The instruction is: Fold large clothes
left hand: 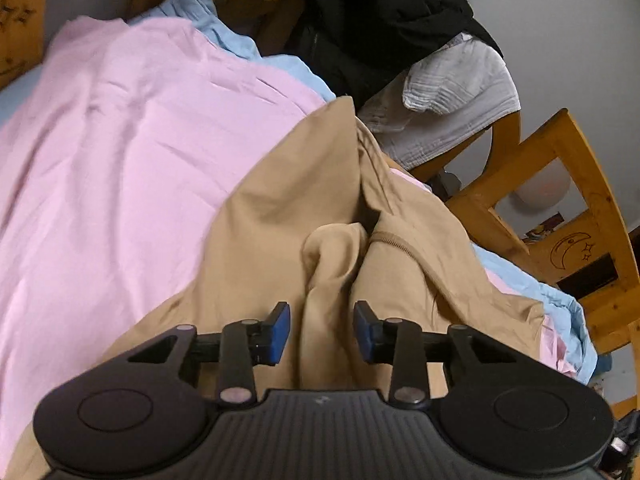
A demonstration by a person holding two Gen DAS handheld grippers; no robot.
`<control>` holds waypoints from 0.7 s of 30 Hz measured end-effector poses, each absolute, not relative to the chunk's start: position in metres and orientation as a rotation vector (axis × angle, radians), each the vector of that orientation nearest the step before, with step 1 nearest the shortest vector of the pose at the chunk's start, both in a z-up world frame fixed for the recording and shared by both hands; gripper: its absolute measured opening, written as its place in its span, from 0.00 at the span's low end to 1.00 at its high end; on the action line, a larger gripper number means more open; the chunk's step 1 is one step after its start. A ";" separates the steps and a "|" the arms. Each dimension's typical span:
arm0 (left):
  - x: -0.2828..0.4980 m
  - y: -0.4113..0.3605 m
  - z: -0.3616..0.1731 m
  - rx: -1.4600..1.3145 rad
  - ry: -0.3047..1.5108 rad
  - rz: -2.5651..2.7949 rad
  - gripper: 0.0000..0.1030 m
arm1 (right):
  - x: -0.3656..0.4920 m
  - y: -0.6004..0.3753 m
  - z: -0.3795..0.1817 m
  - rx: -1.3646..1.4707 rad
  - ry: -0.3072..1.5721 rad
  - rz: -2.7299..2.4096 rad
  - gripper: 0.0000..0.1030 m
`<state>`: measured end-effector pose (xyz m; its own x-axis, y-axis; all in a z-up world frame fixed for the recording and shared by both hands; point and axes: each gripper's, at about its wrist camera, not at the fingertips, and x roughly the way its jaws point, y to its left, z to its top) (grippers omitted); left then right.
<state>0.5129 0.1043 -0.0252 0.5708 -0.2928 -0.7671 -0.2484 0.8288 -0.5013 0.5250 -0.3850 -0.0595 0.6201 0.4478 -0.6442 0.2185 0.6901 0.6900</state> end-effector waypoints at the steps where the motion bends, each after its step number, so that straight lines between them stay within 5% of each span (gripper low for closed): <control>1: 0.517 0.106 -0.025 -0.625 0.974 -0.021 0.36 | 0.530 -0.387 -0.067 0.865 0.930 0.128 0.49; 4: 0.526 0.106 -0.028 -0.633 0.977 -0.018 0.22 | 0.537 -0.385 -0.079 0.942 0.962 0.076 0.37; 6: 0.531 0.106 -0.029 -0.630 0.986 -0.034 0.00 | 0.539 -0.380 -0.077 0.907 0.963 0.082 0.20; 9: 0.523 0.096 -0.024 -0.581 0.920 -0.064 0.00 | 0.544 -0.373 -0.065 0.805 0.913 0.106 0.07; 15: 0.518 0.090 -0.031 -0.477 0.879 0.049 0.00 | 0.539 -0.328 -0.011 0.200 0.594 0.134 0.06; 19: 0.516 0.104 -0.032 -0.469 0.873 0.057 0.00 | 0.542 -0.325 -0.039 0.178 0.665 0.087 0.07; 21: 0.509 0.107 -0.027 -0.489 0.865 -0.014 0.00 | 0.539 -0.333 -0.050 0.231 0.689 0.095 0.16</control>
